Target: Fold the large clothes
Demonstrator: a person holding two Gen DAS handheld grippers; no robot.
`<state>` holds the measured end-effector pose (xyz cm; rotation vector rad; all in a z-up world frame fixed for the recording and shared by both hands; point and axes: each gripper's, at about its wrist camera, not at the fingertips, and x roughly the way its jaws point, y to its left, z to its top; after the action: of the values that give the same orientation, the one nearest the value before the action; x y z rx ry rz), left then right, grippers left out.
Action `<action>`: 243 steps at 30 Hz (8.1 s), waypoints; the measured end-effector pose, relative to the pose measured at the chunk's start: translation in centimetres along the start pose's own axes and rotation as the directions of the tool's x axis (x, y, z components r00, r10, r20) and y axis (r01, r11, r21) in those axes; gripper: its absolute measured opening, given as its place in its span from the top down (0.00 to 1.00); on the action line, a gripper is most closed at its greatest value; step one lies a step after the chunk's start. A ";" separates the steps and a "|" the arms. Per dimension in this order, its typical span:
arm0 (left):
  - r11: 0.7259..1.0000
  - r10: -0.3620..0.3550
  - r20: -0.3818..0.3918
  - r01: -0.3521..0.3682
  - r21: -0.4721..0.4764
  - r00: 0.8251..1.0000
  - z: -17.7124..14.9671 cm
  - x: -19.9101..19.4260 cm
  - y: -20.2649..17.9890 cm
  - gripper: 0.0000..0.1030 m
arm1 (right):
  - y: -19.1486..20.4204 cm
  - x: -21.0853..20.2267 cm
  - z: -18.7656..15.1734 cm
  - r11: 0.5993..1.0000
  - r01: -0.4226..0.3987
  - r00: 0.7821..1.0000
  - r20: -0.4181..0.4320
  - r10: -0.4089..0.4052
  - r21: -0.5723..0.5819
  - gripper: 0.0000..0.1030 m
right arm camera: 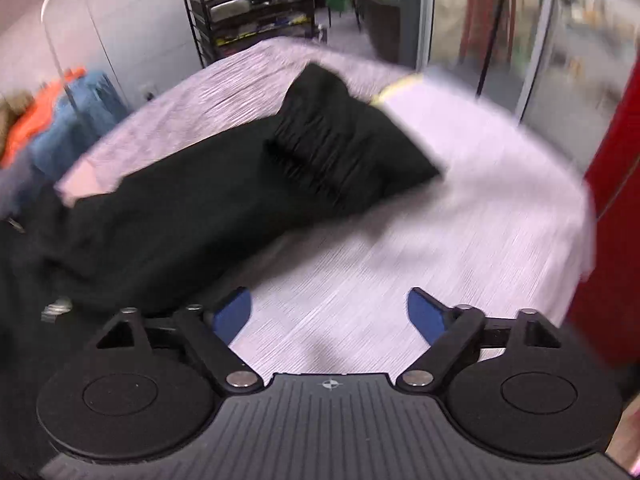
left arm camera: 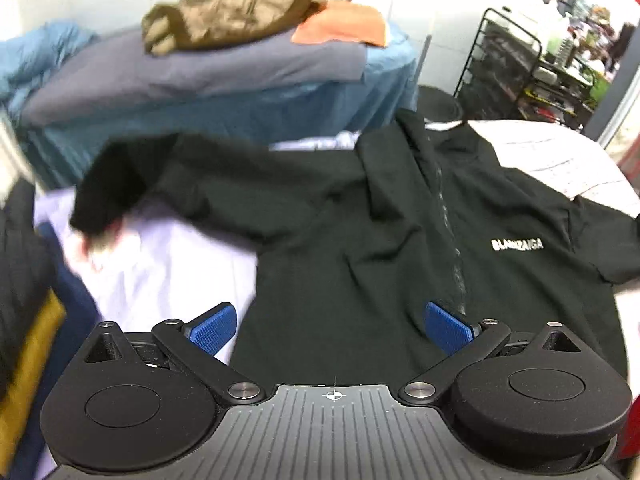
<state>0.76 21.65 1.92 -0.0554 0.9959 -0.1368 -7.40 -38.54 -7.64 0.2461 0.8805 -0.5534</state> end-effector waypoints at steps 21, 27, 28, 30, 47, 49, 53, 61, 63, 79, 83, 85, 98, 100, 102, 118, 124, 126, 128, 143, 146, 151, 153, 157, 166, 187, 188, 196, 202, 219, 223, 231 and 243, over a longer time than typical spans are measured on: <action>0.987 -0.156 -0.152 0.158 0.004 0.976 -5.2 2.9 -11.1 0.00 | -1.0 6.3 11.5 0.969 0.137 0.978 0.181 -0.099 -0.207 0.92; 0.990 -0.137 -0.161 0.142 0.022 0.977 -5.0 3.4 -11.9 0.00 | -7.8 4.8 19.2 0.969 0.242 0.943 0.246 -0.222 -0.053 0.93; 0.990 -0.137 -0.161 0.142 0.019 0.977 -4.9 3.5 -12.0 0.00 | -8.6 4.8 20.0 0.964 0.261 0.937 0.252 -0.240 -0.052 0.93; 0.990 -0.138 -0.156 0.142 0.011 0.978 -4.7 3.5 -12.0 0.00 | -9.8 4.8 21.0 0.953 0.297 0.927 0.258 -0.272 -0.060 0.93; 0.978 -0.161 -0.192 0.183 0.104 0.968 -4.7 4.6 -14.4 0.00 | -9.0 4.2 15.7 0.983 0.165 0.959 0.220 -0.178 0.075 0.93; 0.974 -0.166 -0.201 0.192 0.119 0.965 -4.7 4.7 -14.7 0.00 | -8.5 2.6 16.2 0.989 0.078 0.969 0.223 -0.104 0.122 0.93; 0.967 -0.161 -0.220 0.199 0.162 0.962 -4.5 4.9 -14.8 0.00 | -5.4 -0.8 14.7 0.974 -0.117 0.970 0.234 0.070 0.195 0.92; 0.967 -0.159 -0.183 0.190 0.168 0.970 -3.7 3.8 -12.6 0.00 | 5.0 -5.1 11.1 0.888 -0.425 0.900 0.186 0.394 0.177 0.92; 0.971 -0.153 -0.178 0.182 0.154 0.972 -3.8 3.7 -11.7 0.00 | 7.4 -5.5 10.9 0.861 -0.478 0.877 0.152 0.457 0.175 0.92; 0.990 -0.092 -0.194 0.111 0.086 0.977 -5.5 3.5 -6.6 0.00 | 28.1 -6.2 7.1 0.719 -0.674 0.710 -0.123 0.694 0.170 0.92; 0.991 -0.086 -0.205 0.104 0.079 0.975 -5.7 3.7 -6.0 0.00 | 32.0 -5.0 4.4 0.751 -0.643 0.725 -0.199 0.660 0.149 0.92; 0.992 -0.084 -0.212 0.102 0.078 0.974 -5.9 3.8 -5.9 0.00 | 33.3 -4.5 3.2 0.764 -0.629 0.731 -0.225 0.644 0.142 0.92; 0.995 -0.093 -0.213 0.101 0.027 0.973 -6.0 4.2 -5.2 0.00 | 39.4 -2.4 0.0 0.764 -0.642 0.717 -0.303 0.627 0.061 0.91; 0.995 -0.090 -0.215 0.096 0.019 0.973 -6.0 4.3 -5.0 0.00 | 40.1 -1.9 -0.5 0.773 -0.633 0.728 -0.314 0.609 0.033 0.88; 0.996 -0.086 -0.214 0.091 0.014 0.973 -6.0 4.5 -4.8 0.00 | 41.0 -1.0 -0.9 0.791 -0.612 0.749 -0.321 0.580 0.000 0.83; 0.997 -0.063 -0.162 0.070 0.042 0.985 -2.7 9.0 -5.3 0.00 | 30.8 -4.3 -1.8 0.764 -0.604 0.797 -0.137 0.589 -0.227 0.15; 0.984 -0.127 -0.131 0.142 0.107 0.983 -0.1 12.9 -7.6 0.00 | 25.4 -3.0 -3.2 0.850 -0.400 0.913 -0.064 0.404 -0.341 0.23; 0.979 -0.125 -0.124 0.143 0.147 0.984 0.8 14.7 -8.7 0.00 | 23.4 -2.9 -3.4 0.873 -0.365 0.928 -0.046 0.371 -0.323 0.25; 0.973 -0.111 -0.120 0.133 0.188 0.987 1.4 16.4 -9.6 0.00 | 21.6 -3.0 -3.8 0.888 -0.332 0.939 -0.022 0.343 -0.319 0.25; 0.936 -0.168 -0.189 0.217 0.278 0.968 3.8 22.4 -12.9 0.33 | 15.1 0.9 -4.6 0.909 -0.041 0.998 0.030 0.059 -0.414 0.45; 0.917 -0.214 -0.140 0.248 0.313 0.967 5.4 21.2 -13.0 0.50 | 14.8 1.7 -4.2 0.917 -0.068 0.997 -0.002 0.073 -0.394 0.78; 0.895 -0.328 0.086 0.280 0.347 0.941 9.5 14.5 -11.6 0.53 | 13.7 2.0 -4.3 0.929 -0.080 0.997 -0.007 0.083 -0.362 0.86; 0.872 -0.362 0.139 0.283 0.399 0.922 9.8 12.9 -11.1 0.56 | 14.0 1.9 -4.6 0.930 -0.083 0.996 -0.004 0.087 -0.359 0.86; 0.811 -0.268 -0.006 0.229 0.539 0.963 6.5 17.2 -10.8 0.64 | 14.9 2.3 -4.7 0.931 -0.088 0.996 -0.018 0.088 -0.355 0.86; 0.886 -0.102 -0.100 0.136 0.443 0.990 4.1 22.3 -10.9 0.00 | 15.4 3.0 -4.9 0.923 -0.080 0.997 -0.044 0.069 -0.376 0.82; 0.888 -0.077 -0.046 0.090 0.450 0.996 3.4 19.1 -13.8 0.00 | 19.9 -3.3 -5.0 0.846 -0.226 0.959 0.043 0.281 -0.482 0.39; 0.886 -0.067 -0.065 0.089 0.455 0.996 3.1 19.9 -14.5 0.00 | 20.7 -2.8 -4.6 0.838 -0.251 0.953 0.027 0.301 -0.485 0.35; 0.900 0.048 -0.210 0.049 0.433 0.976 3.1 24.6 -15.3 0.00 | 24.8 3.1 -3.5 0.844 -0.263 0.964 -0.083 0.254 -0.468 0.20; 0.915 0.031 -0.246 0.071 0.396 0.969 3.6 25.7 -15.1 0.00 | 25.2 5.6 -3.4 0.863 -0.238 0.971 -0.116 0.208 -0.446 0.02; 0.936 -0.012 -0.135 0.059 0.347 0.991 1.7 20.4 -11.9 0.00 | 26.3 4.2 -2.7 0.898 -0.168 0.986 -0.061 0.157 -0.407 0.01; 0.962 -0.006 -0.117 0.037 0.271 0.993 0.5 17.9 -8.8 0.00 | 26.3 1.4 -3.7 0.895 -0.218 0.975 -0.060 0.212 -0.388 0.01; 0.987 0.105 -0.098 -0.092 0.131 0.990 -2.6 13.4 0.1 0.00 | 27.3 -2.2 -7.9 0.859 -0.312 0.950 -0.148 0.275 -0.406 0.01; 0.962 0.236 0.041 -0.227 -0.153 0.971 -2.1 6.5 11.5 0.00 | 27.9 -5.0 -11.7 0.815 -0.361 0.932 -0.213 0.294 -0.453 0.01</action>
<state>3.47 32.18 -5.90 -0.0767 0.9447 0.1529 -2.24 -8.61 -11.53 -0.0296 1.0518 0.0218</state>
